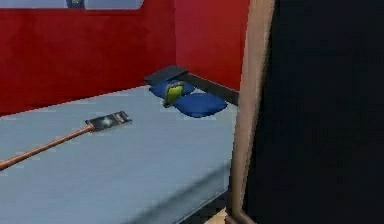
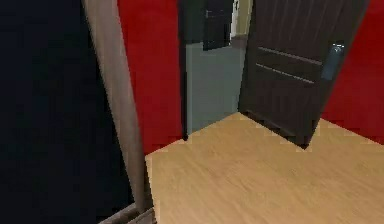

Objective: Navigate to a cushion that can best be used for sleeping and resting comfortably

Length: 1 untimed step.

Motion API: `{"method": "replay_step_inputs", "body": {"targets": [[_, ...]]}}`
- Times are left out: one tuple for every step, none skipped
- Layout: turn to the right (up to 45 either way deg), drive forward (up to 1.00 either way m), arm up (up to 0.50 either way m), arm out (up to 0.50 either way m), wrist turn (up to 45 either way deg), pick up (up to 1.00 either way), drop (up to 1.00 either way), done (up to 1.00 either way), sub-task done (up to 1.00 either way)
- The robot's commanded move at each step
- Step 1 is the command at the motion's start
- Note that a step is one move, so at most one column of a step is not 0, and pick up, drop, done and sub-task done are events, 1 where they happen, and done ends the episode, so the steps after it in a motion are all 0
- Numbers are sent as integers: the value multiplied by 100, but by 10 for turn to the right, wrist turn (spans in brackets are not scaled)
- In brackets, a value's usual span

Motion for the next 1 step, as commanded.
{"method": "replay_step_inputs", "body": {"targets": [[0,0,0,0,0,0,0,100,0]]}}
